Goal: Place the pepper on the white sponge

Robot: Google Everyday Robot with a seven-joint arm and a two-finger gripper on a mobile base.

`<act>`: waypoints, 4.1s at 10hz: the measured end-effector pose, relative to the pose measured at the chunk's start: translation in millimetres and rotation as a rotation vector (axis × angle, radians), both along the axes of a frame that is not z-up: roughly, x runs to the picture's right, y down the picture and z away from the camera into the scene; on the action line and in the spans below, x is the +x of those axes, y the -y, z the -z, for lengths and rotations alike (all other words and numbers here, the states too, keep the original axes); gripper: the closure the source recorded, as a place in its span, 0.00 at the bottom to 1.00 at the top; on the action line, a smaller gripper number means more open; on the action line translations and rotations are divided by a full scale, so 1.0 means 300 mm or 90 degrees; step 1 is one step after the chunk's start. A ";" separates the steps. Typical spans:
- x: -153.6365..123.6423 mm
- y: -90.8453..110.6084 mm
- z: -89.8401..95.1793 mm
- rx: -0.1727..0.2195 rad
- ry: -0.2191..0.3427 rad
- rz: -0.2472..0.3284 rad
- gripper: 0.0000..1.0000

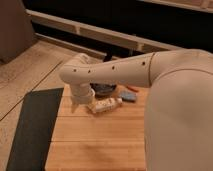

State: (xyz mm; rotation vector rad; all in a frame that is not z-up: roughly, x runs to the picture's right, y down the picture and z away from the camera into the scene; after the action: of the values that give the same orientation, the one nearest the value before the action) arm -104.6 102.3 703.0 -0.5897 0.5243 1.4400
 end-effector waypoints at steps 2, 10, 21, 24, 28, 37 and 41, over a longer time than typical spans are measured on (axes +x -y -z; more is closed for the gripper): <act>0.000 0.000 0.000 0.000 0.000 0.000 0.35; 0.000 0.000 0.000 0.000 0.000 0.000 0.35; 0.002 0.000 -0.004 0.002 0.002 -0.004 0.35; 0.187 0.031 -0.071 0.044 -0.025 -0.108 0.35; 0.655 0.078 -0.128 0.112 -0.111 -0.214 0.35; 0.775 0.099 -0.144 0.114 -0.137 -0.195 0.35; 1.007 0.283 -0.283 0.182 -0.219 -0.152 0.35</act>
State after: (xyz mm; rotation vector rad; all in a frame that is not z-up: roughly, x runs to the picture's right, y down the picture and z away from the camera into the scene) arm 197.4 17.4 787.9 -0.1784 0.5141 1.8218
